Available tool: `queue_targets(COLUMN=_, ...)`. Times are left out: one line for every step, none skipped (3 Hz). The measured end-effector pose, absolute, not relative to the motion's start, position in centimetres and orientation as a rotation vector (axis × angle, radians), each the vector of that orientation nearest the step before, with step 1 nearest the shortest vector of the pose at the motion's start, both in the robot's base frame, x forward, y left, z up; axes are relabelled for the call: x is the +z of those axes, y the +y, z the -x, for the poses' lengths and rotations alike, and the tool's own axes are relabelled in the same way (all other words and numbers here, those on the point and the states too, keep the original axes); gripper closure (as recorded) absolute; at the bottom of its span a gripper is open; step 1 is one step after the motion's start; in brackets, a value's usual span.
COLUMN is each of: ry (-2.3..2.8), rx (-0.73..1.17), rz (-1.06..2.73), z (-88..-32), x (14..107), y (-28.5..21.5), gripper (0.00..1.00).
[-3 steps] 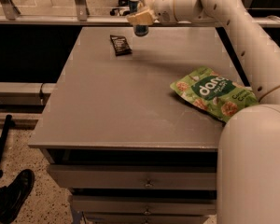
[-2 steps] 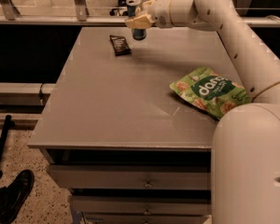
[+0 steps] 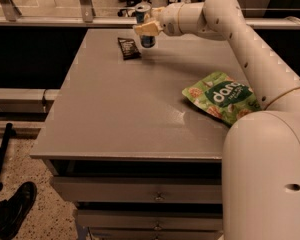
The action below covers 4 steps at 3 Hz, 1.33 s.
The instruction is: Move redbull can near rxbar chocolate
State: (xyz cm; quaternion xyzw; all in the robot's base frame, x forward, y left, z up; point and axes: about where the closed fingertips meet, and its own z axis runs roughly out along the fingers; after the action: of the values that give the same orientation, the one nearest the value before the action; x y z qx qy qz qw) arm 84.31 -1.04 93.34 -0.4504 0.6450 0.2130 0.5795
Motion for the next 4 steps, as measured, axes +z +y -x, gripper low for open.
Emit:
queue_targets(ry=1.519, rx=0.505, rz=1.031, z=-84.6, x=92.8, y=-1.3, gripper=0.75)
queue_targets(ry=1.534, rx=0.526, rz=1.016, z=-84.7, x=91.9, y=-1.1, gripper=0.53)
queue_targets(ry=1.552, rx=0.555, rz=1.004, z=-84.6, x=90.7, y=-0.6, gripper=0.22)
queue_targets(ry=1.563, rx=0.565, rz=0.999, z=-84.5, x=90.1, y=-0.5, gripper=0.01)
